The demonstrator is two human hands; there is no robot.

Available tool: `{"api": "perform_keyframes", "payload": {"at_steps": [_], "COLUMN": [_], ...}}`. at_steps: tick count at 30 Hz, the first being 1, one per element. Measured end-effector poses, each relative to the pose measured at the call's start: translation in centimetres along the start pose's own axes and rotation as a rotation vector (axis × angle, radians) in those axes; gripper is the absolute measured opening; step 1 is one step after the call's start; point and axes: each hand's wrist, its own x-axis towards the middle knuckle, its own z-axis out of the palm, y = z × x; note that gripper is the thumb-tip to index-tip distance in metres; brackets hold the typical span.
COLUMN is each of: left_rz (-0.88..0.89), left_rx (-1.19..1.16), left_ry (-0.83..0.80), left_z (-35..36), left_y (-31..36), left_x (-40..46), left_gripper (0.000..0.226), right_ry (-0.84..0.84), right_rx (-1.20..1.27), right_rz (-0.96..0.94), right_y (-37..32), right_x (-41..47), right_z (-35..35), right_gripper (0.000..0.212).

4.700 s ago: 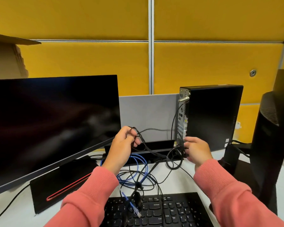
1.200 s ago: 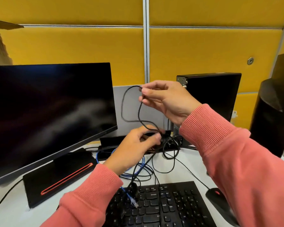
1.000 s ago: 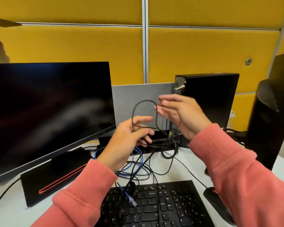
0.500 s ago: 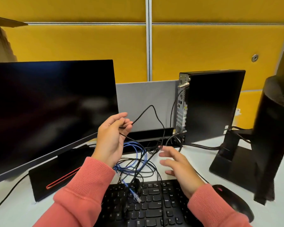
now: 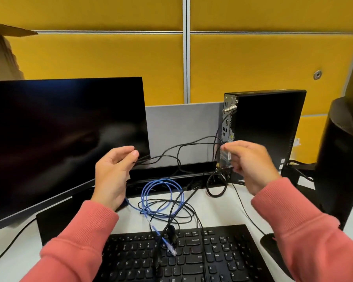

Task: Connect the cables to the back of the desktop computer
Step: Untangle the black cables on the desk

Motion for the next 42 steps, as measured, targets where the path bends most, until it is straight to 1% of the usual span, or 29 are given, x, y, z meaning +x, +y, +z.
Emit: {"api": "perform_keyframes", "payload": {"at_steps": [2,4,8,10,12,14,16,18,19,20,21,22,24,25,26,27,28,30,31,32,33,34,35,36,37,38,39,40,42], "left_rz": [0.024,0.029,-0.063,-0.080,-0.051,0.034,0.172,0.294,0.322,0.302,0.211,0.066,-0.212,-0.258,-0.250,-0.189,-0.117,-0.024,0.015,0.055,0.095,0.135,0.181,0.233,0.283,0.323,0.357,0.386,0.451], "left_rx": [0.066,0.121,0.178,0.195,0.242,0.381,0.483,0.504,0.508,0.467,0.380,0.246,0.051,0.066,0.130,0.246,0.368,0.498,0.539,0.575,0.608,0.648,0.707,0.788,0.857,0.897,0.913,0.915,0.894], "left_ry": [0.022,0.016,-0.099,-0.166,-0.211,-0.248,-0.313,-0.469,-0.561,-0.661,-0.773,-0.886,-1.045,-1.054,-1.009,-0.927,-0.826,-0.639,-0.577,-0.539,-0.532,-0.552,-0.594,-0.649,-0.713,-0.778,-0.827,-0.858,-0.873], "left_z": [-0.2,-0.2,-0.2,0.2,0.9,1.6,2.6,4.3,5.3,6.3,7.1,7.6,7.3,6.7,6.1,5.6,5.2,4.9,4.9,4.9,5.1,5.3,5.7,6.2,6.8,7.4,7.9,8.1,8.0], "left_y": [-0.9,-1.9,-4.1,-4.5,-4.2,-3.2,-1.8,-0.3,0.5,1.3,2.0,2.8,3.3,3.0,2.5,1.8,1.2,0.2,0.0,0.1,0.4,0.9,1.4,1.9,2.4,3.0,3.5,3.9,4.5], "left_x": [0.3,0.3,0.3,0.2,0.0,-0.3,-0.7,-1.6,-2.3,-2.9,-3.4,-3.9,-4.2,-4.0,-3.8,-3.6,-3.4,-3.1,-2.9,-2.9,-2.8,-2.8,-2.8,-2.9,-3.2,-3.5,-3.8,-3.8,-3.3], "left_gripper": [0.012,0.008,0.010,0.011,0.015,0.018,0.021,0.039,0.045,0.045,0.038,0.034,0.049,0.054,0.056,0.055,0.053,0.051,0.048,0.047,0.045,0.045,0.044,0.043,0.042,0.041,0.041,0.040,0.038], "right_ry": [0.085,0.151,0.174,0.127,0.065,0.005,-0.077,-0.209,-0.270,-0.295,-0.260,-0.179,0.049,0.162,0.256,0.321,0.340,0.287,0.237,0.184,0.135,0.102,0.074,0.021,-0.089,-0.244,-0.398,-0.499,-0.532], "right_rx": [-0.060,-0.053,-0.024,-0.034,-0.014,0.048,0.035,-0.041,-0.077,-0.110,-0.144,-0.179,-0.234,-0.266,-0.308,-0.364,-0.420,-0.551,-0.623,-0.702,-0.788,-0.883,-0.961,-0.989,-0.964,-0.896,-0.815,-0.745,-0.643], "right_rz": [-0.076,-0.151,-0.208,-0.182,-0.145,-0.122,-0.141,-0.186,-0.207,-0.226,-0.247,-0.272,-0.311,-0.323,-0.342,-0.360,-0.366,-0.323,-0.278,-0.224,-0.175,-0.178,-0.251,-0.390,-0.534,-0.609,-0.594,-0.523,-0.382], "right_y": [-1.7,-3.2,-4.8,-5.3,-6.0,-6.7,-7.5,-8.1,-8.2,-8.1,-8.0,-7.9,-7.6,-7.3,-6.9,-6.3,-5.4,-3.2,-2.0,-1.0,-0.3,0.1,0.1,-0.1,-0.6,-1.0,-1.5,-1.9,-2.4], "right_x": [0.0,0.2,0.5,0.6,0.6,0.7,0.8,0.7,0.5,0.5,0.6,0.9,1.8,2.4,2.7,2.8,2.9,2.8,2.8,2.8,2.5,2.1,1.5,0.7,-0.3,-1.1,-1.9,-2.3,-2.2], "right_z": [-0.7,-1.1,-0.9,-0.7,-0.6,-0.4,-0.3,0.1,0.4,0.9,1.1,1.2,0.7,0.1,-0.5,-1.2,-1.6,-1.9,-1.9,-1.7,-1.5,-1.1,-0.6,0.1,1.0,1.9,2.7,3.2,3.3], "right_gripper": [0.010,0.013,0.021,0.018,0.014,0.014,0.015,0.016,0.016,0.016,0.016,0.017,0.018,0.018,0.017,0.017,0.017,0.017,0.017,0.016,0.021,0.035,0.051,0.065,0.076,0.082,0.083,0.078,0.047]}}
